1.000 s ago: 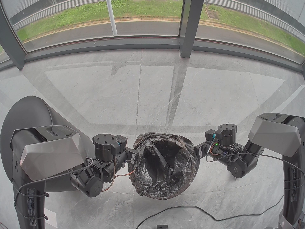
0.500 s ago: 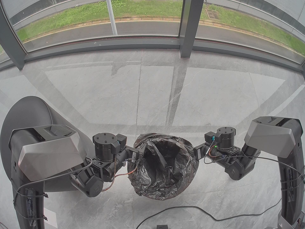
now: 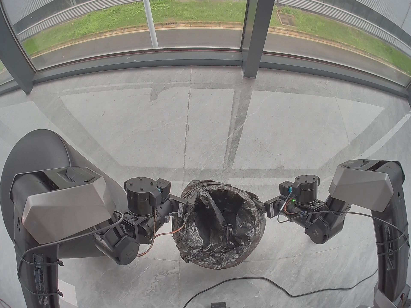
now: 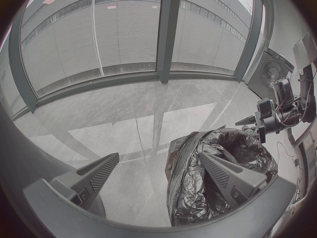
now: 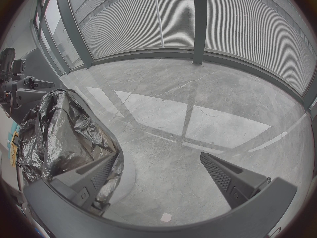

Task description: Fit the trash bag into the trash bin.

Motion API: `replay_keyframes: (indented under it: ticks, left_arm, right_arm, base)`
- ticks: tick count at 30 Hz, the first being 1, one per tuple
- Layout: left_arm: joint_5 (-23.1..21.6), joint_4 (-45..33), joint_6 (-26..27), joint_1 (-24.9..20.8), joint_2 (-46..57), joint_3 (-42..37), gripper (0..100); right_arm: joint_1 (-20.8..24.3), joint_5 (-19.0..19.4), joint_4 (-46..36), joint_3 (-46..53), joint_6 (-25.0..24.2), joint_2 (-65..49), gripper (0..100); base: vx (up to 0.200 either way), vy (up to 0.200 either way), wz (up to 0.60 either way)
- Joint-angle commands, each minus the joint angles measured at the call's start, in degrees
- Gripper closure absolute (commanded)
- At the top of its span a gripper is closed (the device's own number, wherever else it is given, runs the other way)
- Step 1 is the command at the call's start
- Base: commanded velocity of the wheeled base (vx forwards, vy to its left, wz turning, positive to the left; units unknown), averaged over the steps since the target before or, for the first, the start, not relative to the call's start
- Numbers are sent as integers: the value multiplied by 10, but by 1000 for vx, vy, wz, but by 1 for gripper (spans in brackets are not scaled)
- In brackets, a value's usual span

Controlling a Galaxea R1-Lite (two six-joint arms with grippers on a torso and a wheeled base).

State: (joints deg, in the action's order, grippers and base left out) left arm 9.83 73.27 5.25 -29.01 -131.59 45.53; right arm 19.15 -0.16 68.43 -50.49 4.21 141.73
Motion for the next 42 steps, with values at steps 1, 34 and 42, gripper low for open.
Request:
replay_keyframes:
  ticks: [1, 34, 42]
  left_arm:
    - [0, 0, -1, 0, 2, 0, 0]
    - [-111, -162, -362, 1, 258, -116, 0]
    - [-123, -155, -377, 0, 211, -133, 0]
  right_arm:
    - [0, 0, 0, 0, -1, 0, 0]
    - [146, 9, -103, 65, -299, -251, 0]
    - [188, 82, -193, -19, -374, -206, 0]
  base:
    - [0, 0, 0]
    - [0, 0, 0]
    - [0, 0, 0]
